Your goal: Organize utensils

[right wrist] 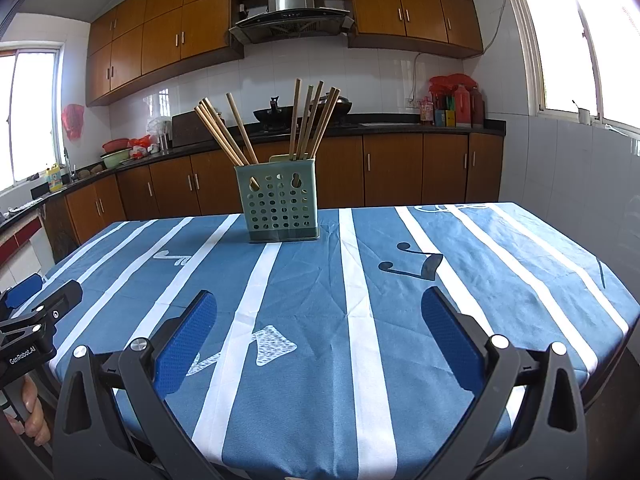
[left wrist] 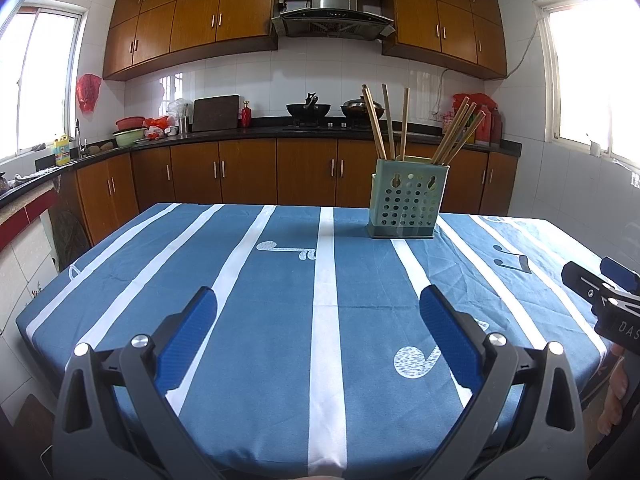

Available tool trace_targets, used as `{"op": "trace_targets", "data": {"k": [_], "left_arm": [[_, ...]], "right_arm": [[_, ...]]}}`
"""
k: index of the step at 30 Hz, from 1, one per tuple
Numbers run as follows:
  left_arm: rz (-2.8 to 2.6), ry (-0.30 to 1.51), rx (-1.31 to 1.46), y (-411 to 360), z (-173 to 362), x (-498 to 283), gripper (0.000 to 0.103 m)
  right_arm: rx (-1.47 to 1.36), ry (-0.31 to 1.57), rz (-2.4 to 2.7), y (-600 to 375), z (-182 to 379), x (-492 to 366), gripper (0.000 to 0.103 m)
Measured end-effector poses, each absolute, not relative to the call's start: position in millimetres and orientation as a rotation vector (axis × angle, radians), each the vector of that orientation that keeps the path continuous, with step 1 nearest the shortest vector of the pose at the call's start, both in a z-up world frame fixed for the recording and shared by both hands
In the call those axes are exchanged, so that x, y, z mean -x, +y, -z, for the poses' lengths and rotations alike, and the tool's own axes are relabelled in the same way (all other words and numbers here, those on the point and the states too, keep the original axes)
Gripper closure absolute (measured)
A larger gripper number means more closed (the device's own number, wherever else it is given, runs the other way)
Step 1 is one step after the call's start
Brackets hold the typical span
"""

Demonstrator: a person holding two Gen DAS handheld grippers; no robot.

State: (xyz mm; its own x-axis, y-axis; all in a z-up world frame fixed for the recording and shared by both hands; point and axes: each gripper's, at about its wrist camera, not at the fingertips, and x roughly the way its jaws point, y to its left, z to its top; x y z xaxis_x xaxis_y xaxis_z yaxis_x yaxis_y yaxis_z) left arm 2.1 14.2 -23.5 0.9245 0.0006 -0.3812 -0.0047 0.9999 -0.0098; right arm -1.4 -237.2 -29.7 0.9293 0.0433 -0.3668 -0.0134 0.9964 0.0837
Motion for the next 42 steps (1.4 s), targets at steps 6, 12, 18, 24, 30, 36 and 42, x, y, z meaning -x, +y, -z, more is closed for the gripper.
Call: {"op": "trace_targets", "data": {"k": [6,12,18,24,30,36,42], "left_arm": [[-0.003,0.393,0.011,13.2,25.9,-2.6,0.004],[-0.003,0.393,0.011,12.9,25.5,-2.4,0.004],[-0.002,0.394,0.012,12.8,25.9,-2.7,0.004],[-0.002,0.395,0.012,12.4,25.6,-2.8,0.004],[0.001,0.397,0.010,11.5,30.1,-3.3,0.004],[0.000,0.397,0.010,10.8,30.9,-3.6,0.004],[0.000,0.400,0.013,11.7,32.2,-3.9,0.004]], "right_arm": [[-0.081,0.378,-0.029,-237.2,29.4,1.4,0.002],[-0.083,0.379,-0.030,-236.6,29.5,1.4,0.002],[-0.083,0.379,-0.029,-236.2,29.2,1.4,0.002],[-0.083,0.379,-0.029,-236.5,28.6,1.1,0.002],[-0.084,0.379,-0.028,-237.0,28.1,1.2,0.002],[-0.084,0.380,-0.029,-236.7,27.8,1.4,0.002],[-0.085,0.380,-0.028,-236.7,27.2,1.0,0.002]]}}
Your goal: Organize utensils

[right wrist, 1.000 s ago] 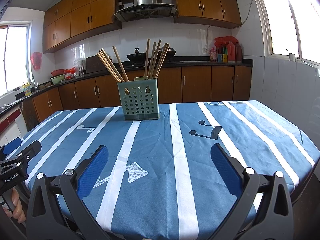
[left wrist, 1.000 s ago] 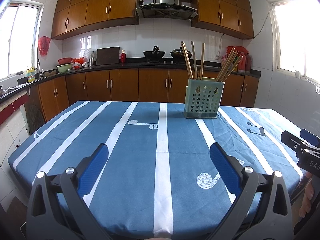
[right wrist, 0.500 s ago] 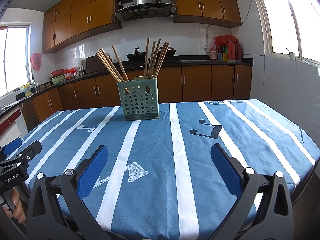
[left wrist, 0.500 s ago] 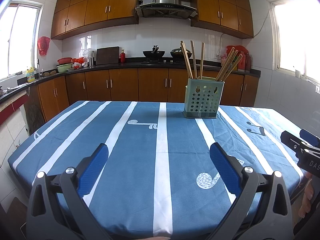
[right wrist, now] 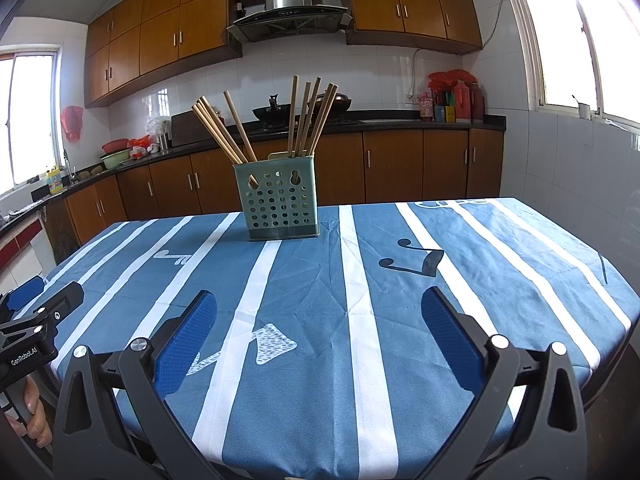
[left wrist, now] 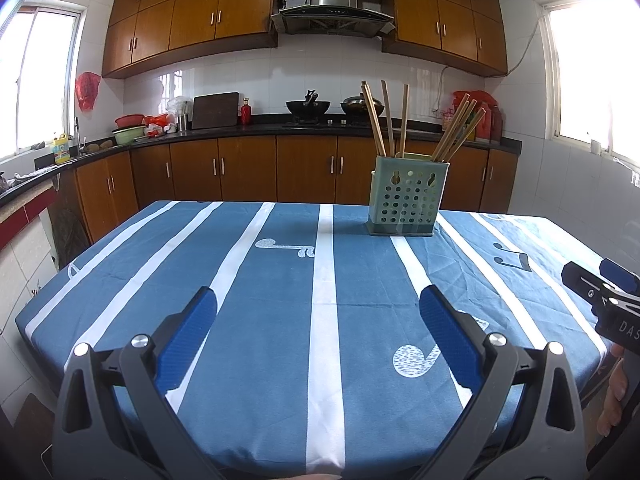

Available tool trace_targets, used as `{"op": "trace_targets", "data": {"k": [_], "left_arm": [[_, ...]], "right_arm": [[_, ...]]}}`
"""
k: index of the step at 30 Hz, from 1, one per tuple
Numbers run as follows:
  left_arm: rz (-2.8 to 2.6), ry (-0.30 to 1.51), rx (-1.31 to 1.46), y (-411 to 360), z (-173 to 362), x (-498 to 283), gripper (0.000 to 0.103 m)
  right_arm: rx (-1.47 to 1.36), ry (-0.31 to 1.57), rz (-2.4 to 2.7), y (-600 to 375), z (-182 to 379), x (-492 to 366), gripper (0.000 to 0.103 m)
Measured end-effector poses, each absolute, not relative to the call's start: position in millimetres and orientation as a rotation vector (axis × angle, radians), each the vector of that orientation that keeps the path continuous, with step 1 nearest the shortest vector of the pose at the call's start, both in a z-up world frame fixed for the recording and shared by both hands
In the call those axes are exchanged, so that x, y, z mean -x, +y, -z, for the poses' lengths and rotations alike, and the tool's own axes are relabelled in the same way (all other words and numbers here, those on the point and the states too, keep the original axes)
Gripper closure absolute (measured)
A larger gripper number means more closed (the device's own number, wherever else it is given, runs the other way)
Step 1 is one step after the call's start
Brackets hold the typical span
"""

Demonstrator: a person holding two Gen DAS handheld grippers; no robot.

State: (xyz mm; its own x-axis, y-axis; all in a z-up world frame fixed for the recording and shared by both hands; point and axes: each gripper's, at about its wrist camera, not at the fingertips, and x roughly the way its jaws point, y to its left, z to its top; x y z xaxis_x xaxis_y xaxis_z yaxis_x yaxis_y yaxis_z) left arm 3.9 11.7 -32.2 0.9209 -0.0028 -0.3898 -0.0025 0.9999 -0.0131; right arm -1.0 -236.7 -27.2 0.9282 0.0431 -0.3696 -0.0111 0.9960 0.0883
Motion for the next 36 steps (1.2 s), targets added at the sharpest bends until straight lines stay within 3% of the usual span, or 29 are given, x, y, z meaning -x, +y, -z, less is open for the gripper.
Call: {"op": "trace_targets", "data": {"k": [36], "left_arm": [[-0.011,0.407,0.018,14.7,33.7,-2.0,0.004]], "right_arm": [[-0.088,0.382,-0.028,-236.8,25.9,1.4,0.002]]}}
